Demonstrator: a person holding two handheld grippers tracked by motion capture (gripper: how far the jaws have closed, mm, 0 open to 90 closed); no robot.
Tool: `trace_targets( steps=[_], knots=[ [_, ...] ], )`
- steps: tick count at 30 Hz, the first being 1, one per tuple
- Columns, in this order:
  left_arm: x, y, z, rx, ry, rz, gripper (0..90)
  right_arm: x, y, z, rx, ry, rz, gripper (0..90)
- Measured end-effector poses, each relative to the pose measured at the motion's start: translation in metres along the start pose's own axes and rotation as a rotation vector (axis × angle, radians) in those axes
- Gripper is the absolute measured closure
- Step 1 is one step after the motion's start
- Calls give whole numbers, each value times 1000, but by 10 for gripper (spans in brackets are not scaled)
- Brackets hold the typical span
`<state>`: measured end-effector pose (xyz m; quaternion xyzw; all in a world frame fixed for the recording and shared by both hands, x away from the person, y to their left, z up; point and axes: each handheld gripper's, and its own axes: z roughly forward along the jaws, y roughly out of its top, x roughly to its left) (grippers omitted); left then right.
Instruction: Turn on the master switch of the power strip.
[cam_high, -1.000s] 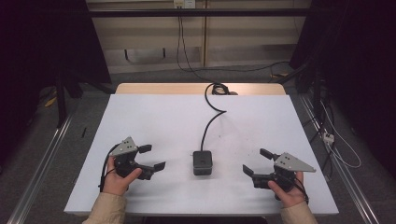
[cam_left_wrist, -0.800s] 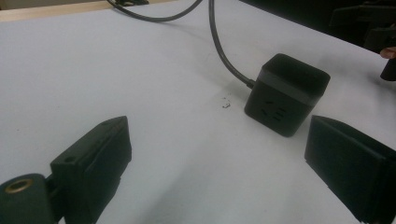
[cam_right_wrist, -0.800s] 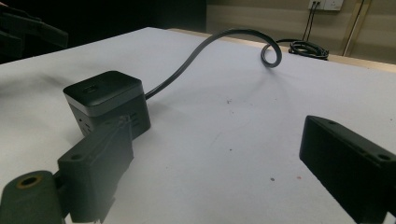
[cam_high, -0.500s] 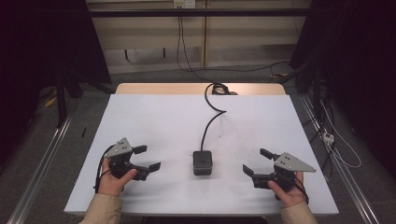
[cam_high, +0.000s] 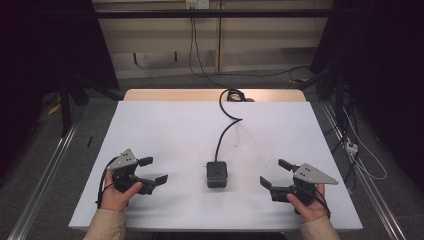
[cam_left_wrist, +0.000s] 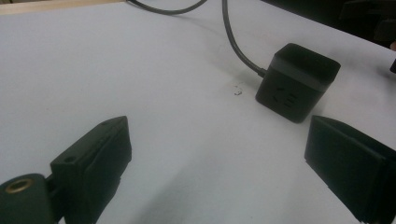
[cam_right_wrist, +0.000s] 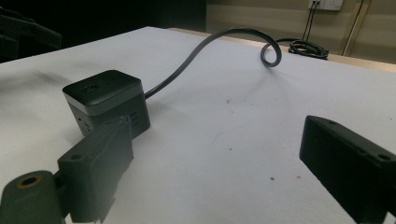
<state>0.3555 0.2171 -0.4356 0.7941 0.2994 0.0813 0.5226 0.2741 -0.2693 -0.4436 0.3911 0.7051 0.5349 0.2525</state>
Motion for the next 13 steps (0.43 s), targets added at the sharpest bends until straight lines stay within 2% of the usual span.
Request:
trace_targets(
  steps=[13],
  knots=[
    [8, -4, -8, -3, 36, -21, 71, 0, 0, 1, 3, 1, 0, 95]
  ],
)
